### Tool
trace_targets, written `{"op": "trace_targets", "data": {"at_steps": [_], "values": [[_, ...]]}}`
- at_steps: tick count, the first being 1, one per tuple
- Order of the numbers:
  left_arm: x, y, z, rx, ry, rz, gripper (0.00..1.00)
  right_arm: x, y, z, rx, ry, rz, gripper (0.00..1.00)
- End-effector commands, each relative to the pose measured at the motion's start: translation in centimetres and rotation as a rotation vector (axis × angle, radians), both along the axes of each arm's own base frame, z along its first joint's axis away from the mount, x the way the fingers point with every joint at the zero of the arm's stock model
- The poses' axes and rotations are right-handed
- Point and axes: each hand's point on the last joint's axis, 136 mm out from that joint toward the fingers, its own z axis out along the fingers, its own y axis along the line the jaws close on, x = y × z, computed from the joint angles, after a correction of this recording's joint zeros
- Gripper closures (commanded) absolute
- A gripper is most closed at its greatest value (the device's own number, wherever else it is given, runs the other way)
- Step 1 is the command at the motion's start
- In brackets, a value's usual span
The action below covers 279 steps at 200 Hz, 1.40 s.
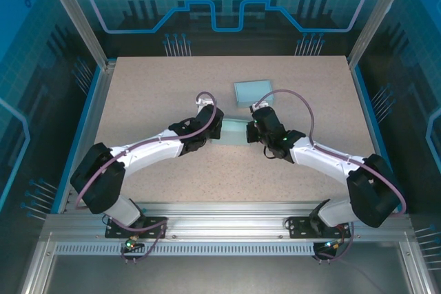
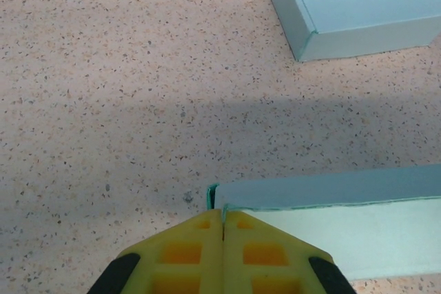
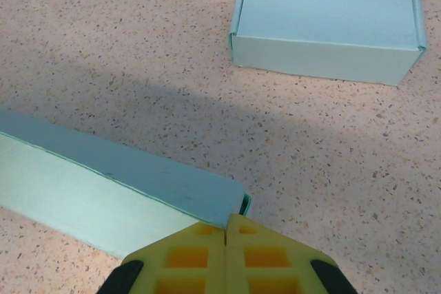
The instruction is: Fold the paper box
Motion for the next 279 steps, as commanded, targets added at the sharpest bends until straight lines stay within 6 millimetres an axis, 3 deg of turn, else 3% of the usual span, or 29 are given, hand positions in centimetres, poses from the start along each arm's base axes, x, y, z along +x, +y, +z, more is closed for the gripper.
{"op": "trace_targets", "data": {"at_steps": [1,86,104,126,156,183,211,246,279], "values": [[-5.6,3.2,-8.9,0.211,0.302,-0.078,1.0,-4.1,0.3,-6.2,-0.091,0.195,0.083,1.0],[-5.8,1.9,-10.1,0.117,0.284,-0.153,1.0,-4.7,-0.1,-8.6,-0.147,0.205,0.078,1.0],[-6.0,1.4,-9.5,0.073,0.276,-0.169,1.0,-4.6,0.1,-8.4,-0.146,0.201,0.077,1.0],[-5.9,0.9,-7.1,0.015,0.242,-0.181,0.79,-4.4,0.2,-8.0,-0.159,0.188,0.076,1.0],[-5.9,0.2,-3.2,-0.067,0.192,-0.189,0.37,-4.3,0.2,-7.7,-0.172,0.179,0.072,1.0],[-5.9,-0.4,-0.4,-0.132,0.17,-0.193,0.21,-4.1,0.2,-7.6,-0.176,0.179,0.064,1.0],[-5.6,-0.1,1.8,-0.211,0.146,-0.14,0.12,-4.1,0.4,-7.4,-0.181,0.174,0.067,1.0],[-4.1,0.9,4.0,-0.44,0.114,-0.043,0.1,-4.2,0.5,-7.3,-0.191,0.17,0.07,1.0],[-2.4,2.2,4.1,-0.59,0.113,0.026,0.12,-4.2,0.7,-7.1,-0.195,0.166,0.075,1.0]]}}
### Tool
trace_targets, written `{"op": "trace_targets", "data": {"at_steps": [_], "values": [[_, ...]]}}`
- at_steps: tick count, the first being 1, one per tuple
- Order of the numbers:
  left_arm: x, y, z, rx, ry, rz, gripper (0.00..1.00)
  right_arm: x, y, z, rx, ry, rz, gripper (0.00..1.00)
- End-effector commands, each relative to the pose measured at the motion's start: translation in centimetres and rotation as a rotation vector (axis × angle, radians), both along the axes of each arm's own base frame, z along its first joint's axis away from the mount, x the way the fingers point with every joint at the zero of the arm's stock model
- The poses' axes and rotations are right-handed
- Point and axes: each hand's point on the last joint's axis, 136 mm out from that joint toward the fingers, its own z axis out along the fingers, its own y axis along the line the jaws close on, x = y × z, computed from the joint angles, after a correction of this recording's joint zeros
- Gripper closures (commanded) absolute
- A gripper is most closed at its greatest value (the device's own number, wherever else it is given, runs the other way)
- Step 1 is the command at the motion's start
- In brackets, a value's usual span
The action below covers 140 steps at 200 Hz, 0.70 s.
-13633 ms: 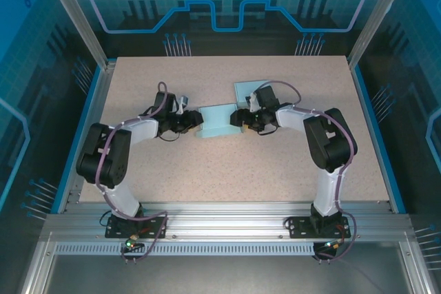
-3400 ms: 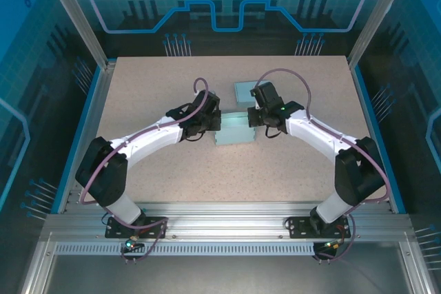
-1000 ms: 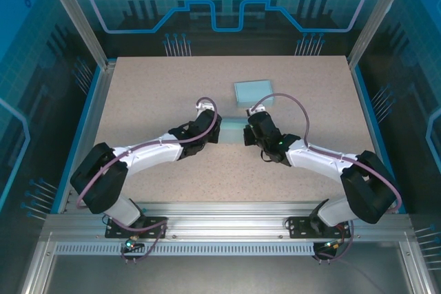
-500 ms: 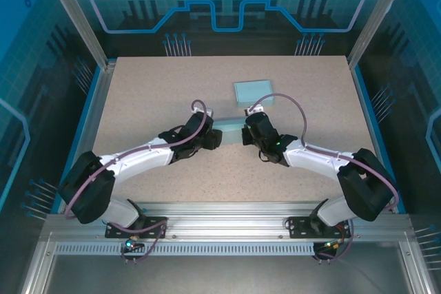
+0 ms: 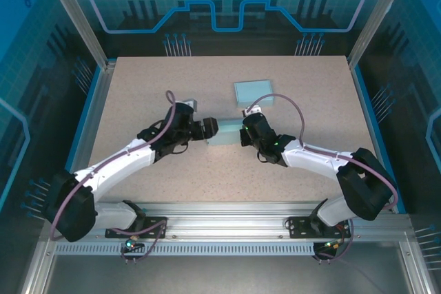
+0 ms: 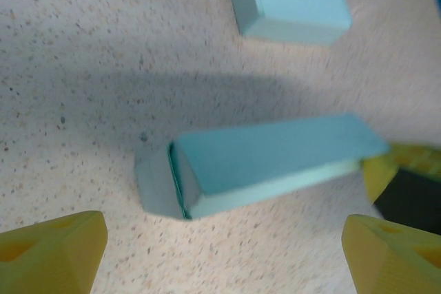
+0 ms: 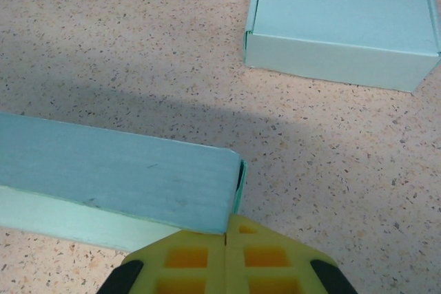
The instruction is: Fold the paper box
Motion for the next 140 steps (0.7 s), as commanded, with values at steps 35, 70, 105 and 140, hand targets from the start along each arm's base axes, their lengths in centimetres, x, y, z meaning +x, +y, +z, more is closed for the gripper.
{"op": "trace_targets", "data": {"at_steps": [35,70,105,140], "values": [[1.7,0.3,-0.7,-0.241,0.065,0.051,0.23,-3.9,-1.0,-5.7,-0.149,0.211,0.064,1.0],[1.3,-0.5,-3.0,-0.268,0.138,0.026,0.28,-4.0,-0.9,-5.7,-0.15,0.211,0.064,1.0],[0.7,-0.4,-5.8,-0.291,0.206,0.035,0.43,-3.9,-0.9,-5.8,-0.154,0.214,0.06,1.0],[0.1,-0.3,-7.6,-0.34,0.243,0.043,0.62,-3.8,-0.8,-5.9,-0.157,0.216,0.06,1.0]]}}
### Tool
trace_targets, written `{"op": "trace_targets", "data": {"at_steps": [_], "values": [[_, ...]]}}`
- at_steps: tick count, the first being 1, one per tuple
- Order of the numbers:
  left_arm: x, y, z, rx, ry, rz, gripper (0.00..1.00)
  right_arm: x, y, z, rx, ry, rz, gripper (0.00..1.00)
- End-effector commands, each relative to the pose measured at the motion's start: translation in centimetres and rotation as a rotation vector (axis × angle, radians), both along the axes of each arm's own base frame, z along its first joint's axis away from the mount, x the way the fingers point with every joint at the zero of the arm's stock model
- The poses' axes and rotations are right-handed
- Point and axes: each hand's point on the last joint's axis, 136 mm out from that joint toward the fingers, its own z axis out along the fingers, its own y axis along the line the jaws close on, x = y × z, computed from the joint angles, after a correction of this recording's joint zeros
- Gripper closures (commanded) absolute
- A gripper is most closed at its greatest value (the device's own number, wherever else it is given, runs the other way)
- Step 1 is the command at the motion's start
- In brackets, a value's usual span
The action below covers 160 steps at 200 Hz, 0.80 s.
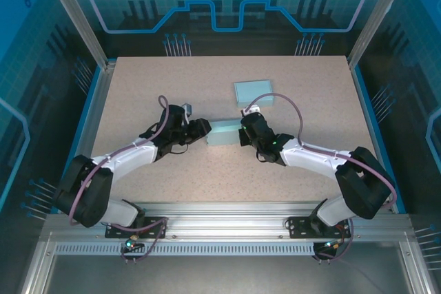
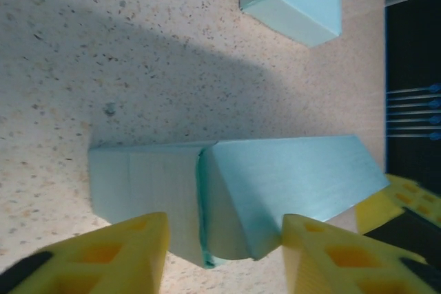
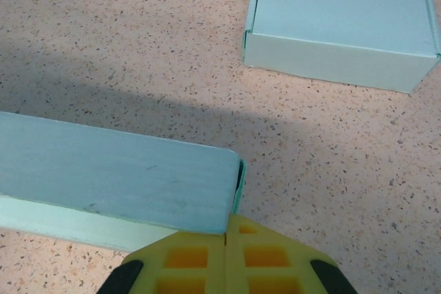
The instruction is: Fold the paper box
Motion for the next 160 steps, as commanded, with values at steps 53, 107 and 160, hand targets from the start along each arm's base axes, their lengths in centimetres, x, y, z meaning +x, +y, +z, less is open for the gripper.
{"op": "trace_targets", "data": {"at_steps": [53,107,160], "values": [[-2.4,1.1,-6.5,-0.031,0.154,0.022,0.78,-4.0,-0.8,-5.7,-0.125,0.217,0.06,1.0],[-2.8,1.0,-8.8,-0.03,0.198,0.019,0.84,-3.7,-0.1,-3.1,-0.07,0.2,0.062,0.65],[-2.6,1.1,-8.6,-0.019,0.185,0.023,0.84,-3.4,1.7,2.5,0.067,0.15,0.107,0.39]]}}
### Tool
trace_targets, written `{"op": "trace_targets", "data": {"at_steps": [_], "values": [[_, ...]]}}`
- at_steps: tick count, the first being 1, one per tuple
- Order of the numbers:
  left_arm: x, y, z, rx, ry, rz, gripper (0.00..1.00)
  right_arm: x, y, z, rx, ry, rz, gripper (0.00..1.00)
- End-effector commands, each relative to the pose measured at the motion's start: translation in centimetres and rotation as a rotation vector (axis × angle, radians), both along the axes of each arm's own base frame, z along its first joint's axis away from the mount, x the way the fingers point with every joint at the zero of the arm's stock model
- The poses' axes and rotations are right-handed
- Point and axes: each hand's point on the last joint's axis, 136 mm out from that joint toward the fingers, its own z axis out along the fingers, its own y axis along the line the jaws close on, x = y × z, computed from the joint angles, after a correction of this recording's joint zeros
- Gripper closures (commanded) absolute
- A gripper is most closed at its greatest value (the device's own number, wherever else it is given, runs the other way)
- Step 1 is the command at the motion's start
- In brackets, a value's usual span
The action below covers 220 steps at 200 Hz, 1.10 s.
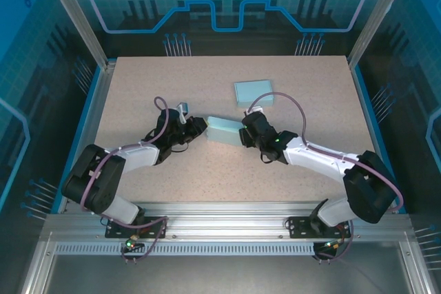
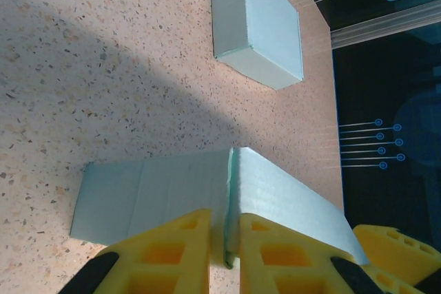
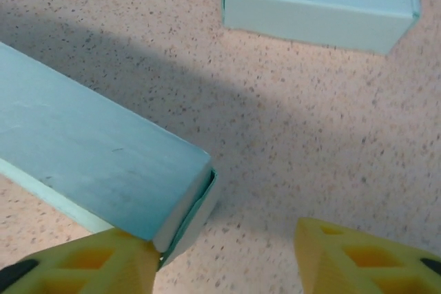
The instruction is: Fold the paper box
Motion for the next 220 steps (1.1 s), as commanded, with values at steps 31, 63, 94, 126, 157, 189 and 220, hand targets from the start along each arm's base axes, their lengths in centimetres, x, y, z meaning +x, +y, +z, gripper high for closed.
{"op": "trace_targets", "data": {"at_steps": [31,63,94,126,157,189,220], "values": [[-4.8,0.2,-7.5,0.1,0.282,-0.048,0.84,-1.5,3.7,4.6,0.209,0.037,0.115,0.34],[-4.7,-0.3,-7.4,0.103,0.278,-0.059,0.84,-0.5,2.6,5.8,0.275,0.044,0.03,0.33],[-4.9,-0.2,-7.5,0.113,0.282,-0.061,0.85,1.5,0.8,5.4,0.35,0.086,-0.07,0.34],[-4.9,0.0,-7.3,0.121,0.273,-0.052,0.85,2.7,0.1,3.5,0.405,0.162,-0.101,0.36],[-4.8,0.1,-7.1,0.129,0.267,-0.048,0.84,2.8,0.1,0.6,0.47,0.249,-0.098,0.39],[-4.9,0.2,-7.2,0.138,0.27,-0.045,0.85,2.7,-0.4,-2.3,0.515,0.319,-0.119,0.48],[-5.0,0.4,-7.3,0.146,0.27,-0.043,0.85,1.9,-1.3,-5.0,0.506,0.367,-0.144,0.57]]}}
